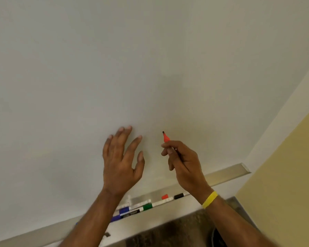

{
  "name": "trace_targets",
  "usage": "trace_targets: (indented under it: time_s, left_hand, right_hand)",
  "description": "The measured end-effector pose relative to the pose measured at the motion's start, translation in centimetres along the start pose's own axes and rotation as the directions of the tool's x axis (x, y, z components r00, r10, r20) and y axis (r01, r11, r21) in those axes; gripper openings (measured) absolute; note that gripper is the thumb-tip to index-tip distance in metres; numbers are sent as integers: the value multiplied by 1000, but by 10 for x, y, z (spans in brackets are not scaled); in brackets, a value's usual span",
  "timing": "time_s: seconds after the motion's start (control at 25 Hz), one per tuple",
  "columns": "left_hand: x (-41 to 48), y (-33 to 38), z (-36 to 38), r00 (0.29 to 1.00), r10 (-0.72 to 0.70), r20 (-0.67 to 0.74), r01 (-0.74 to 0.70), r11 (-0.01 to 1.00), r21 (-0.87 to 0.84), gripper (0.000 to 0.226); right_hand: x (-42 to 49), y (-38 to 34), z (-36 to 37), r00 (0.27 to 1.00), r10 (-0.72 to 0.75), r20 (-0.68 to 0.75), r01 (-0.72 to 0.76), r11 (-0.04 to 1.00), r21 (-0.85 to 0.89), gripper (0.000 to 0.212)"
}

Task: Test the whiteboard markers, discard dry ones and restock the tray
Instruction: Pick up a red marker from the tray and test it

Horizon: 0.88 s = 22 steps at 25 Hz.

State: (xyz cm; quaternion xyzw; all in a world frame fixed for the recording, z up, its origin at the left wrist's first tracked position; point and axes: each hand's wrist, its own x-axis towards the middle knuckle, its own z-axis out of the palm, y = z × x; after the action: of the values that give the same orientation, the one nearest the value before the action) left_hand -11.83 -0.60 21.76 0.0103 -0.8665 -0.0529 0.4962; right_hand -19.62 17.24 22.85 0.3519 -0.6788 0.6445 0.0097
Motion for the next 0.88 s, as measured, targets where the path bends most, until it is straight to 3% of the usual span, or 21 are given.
trace_targets:
  time_s: [0.12,0.24,0.48,0.6,0.76,0.88]
  left_hand:
    - [60,-12,-23,989,33,-141,-26,999,46,43]
    - [111,-23,-46,972,89,-218,-65,991,118,41]
    - [204,-27,-86,928,154,-340,-65,964,260,45]
    - [226,-24,-95,915,131,-382,-14,956,293,50]
    - [224,-28,-91,912,153,-381,-15,940,340,52]
    - [222,-31,-88,905,166,-392,-19,936,352,53]
  right_hand:
    - [24,-35,-2,996,-92,18,88,979,184,42]
    - [46,-73,2,978,-208,-29,209,942,264,47]
    - [98,-125,18,910,-372,-182,409,877,253,12]
    - [128,-150,25,877,-435,-205,474,853,217,27]
    - [171,-181,23,791,-569,-224,592,804,50,13]
    - [191,-198,22,763,-586,-273,613,790,19,12]
